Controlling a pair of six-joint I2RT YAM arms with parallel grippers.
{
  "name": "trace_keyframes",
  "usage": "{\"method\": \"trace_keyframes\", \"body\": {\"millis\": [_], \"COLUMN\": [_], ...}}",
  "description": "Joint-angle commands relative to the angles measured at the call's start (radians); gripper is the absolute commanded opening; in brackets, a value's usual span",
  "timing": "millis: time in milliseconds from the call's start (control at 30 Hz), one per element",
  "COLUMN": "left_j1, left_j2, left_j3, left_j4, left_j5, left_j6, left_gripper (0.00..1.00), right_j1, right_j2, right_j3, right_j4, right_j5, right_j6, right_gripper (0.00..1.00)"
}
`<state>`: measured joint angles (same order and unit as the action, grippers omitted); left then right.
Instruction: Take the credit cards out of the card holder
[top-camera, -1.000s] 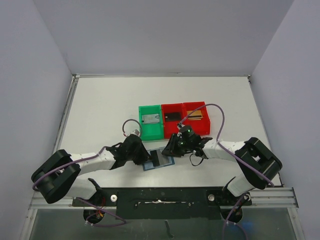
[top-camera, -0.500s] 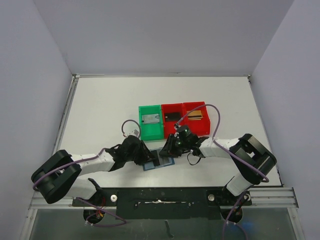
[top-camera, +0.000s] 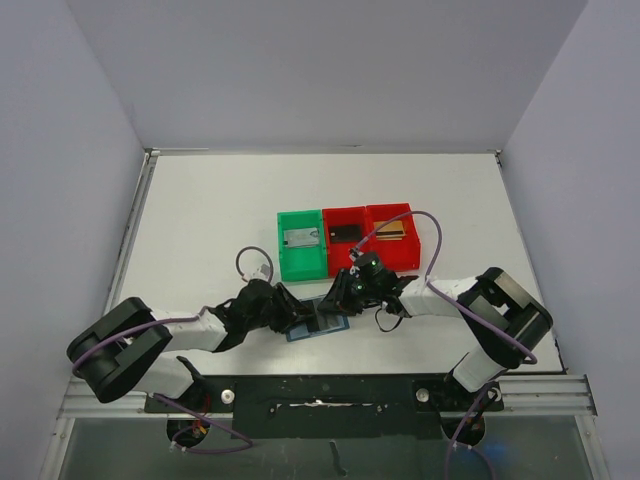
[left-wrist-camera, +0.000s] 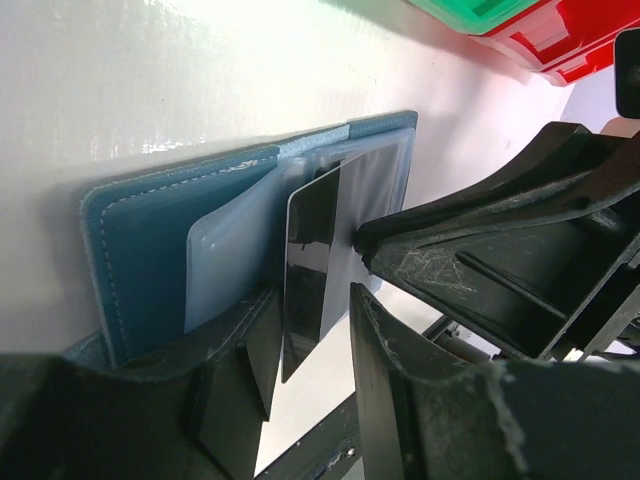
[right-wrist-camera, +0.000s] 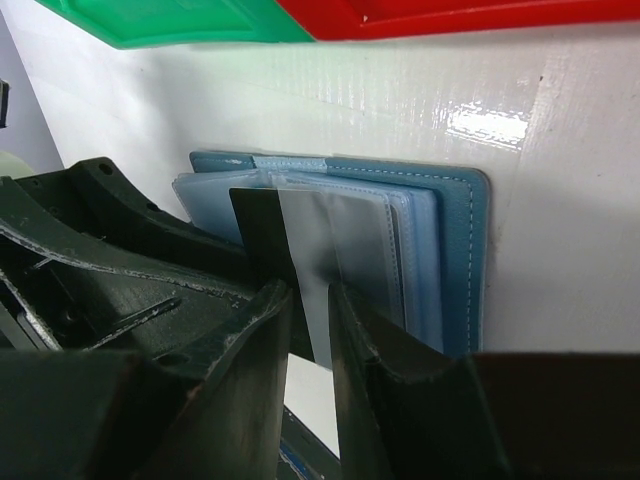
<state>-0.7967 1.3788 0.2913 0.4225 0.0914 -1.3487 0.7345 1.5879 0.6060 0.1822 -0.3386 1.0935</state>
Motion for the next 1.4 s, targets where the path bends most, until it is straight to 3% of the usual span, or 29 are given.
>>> {"method": "trace_keyframes", "body": {"millis": [0,333,567,700,833,1100,1267,1367], "left_j1": [-0.002,-0.002,-0.002,0.001,0.001,0.001,0.001,0.0], "left_j2": [0.027,-0.074,-0.218,-0.328,-0.418,-0.498,-0.497,-0.502], "left_j3": [-0.038,-0.024,0.033,0.055,0.055,0.097,0.11,0.113], "left_j4": [-0.023,-0.17,-0.412,-0.492,-0.477,-0.431,-0.335,-0.272], "left_j5": [-0.009,-0.059,-0.12,-0.128,-0.113,-0.105,-0.049,-0.011], "left_j6": [-0.016,-0.001,0.069,0.119,0.153,0.224,0.263,0.28], "left_gripper": [0.32,0.0,0.0,0.0,0.0,0.0,0.0,0.0], "right_j1": [0.008,-0.005,-0.038,-0.043,-0.048,-0.078,-0.094,-0.148], "right_j2": [0.032,0.021,-0.023,-0.098,-0.186,-0.386,-0.531,-0.575], "right_j3": [-0.025,-0.017,-0.005,-0.027,-0.052,-0.149,-0.288,-0.273], "right_j4": [-0.046,-0.071,-0.134,-0.07,0.036,0.147,0.379,0.291], "right_j5": [0.007,0.024,0.058,0.033,0.008,0.094,0.114,0.04], "right_j6": [-0.006,-0.019,-0.062,-0.085,-0.092,-0.069,-0.058,-0.062], "right_gripper": [0.25,0.24,0.25,0.28,0.32,0.59,0.63,0.64]}}
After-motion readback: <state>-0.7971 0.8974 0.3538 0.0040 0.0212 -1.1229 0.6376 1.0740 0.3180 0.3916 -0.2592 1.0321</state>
